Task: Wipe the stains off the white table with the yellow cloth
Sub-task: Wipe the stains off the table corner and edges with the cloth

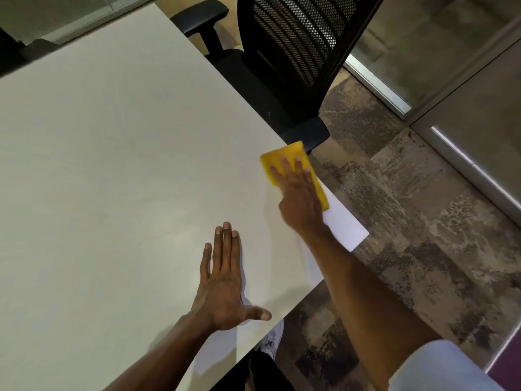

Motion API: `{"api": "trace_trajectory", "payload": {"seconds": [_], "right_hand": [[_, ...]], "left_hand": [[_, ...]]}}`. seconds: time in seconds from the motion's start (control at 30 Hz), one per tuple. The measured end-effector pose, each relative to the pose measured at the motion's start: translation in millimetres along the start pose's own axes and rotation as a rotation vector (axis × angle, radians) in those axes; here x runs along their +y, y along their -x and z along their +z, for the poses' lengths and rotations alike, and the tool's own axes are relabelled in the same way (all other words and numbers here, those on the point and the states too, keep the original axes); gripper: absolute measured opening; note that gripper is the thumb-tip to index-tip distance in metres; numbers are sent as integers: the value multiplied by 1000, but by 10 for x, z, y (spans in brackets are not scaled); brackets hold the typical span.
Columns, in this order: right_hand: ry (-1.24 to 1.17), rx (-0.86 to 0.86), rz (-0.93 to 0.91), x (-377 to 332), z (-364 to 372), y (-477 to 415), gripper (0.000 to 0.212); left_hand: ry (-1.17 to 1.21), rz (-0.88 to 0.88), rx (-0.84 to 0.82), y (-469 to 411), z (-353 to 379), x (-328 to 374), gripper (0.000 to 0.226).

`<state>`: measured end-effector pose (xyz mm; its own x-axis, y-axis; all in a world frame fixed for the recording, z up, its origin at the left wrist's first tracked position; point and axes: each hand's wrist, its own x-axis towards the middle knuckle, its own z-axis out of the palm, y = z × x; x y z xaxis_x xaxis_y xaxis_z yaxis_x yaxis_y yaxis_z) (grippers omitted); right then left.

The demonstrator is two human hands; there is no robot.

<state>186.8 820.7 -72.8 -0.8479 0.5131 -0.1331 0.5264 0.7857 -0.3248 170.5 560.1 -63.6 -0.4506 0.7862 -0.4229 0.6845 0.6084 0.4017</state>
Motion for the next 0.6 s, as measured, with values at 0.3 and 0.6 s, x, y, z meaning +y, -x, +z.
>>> {"api": "trace_trajectory", "payload": {"seconds": [0.3,0.6], "right_hand": [[-75,82,142,-185,206,1137,97],[-111,132,315,-301,262,1914,103]], "left_hand": [[-16,14,-2,4,5,3,177],[5,25,-22,10,22,-8,178]]}}
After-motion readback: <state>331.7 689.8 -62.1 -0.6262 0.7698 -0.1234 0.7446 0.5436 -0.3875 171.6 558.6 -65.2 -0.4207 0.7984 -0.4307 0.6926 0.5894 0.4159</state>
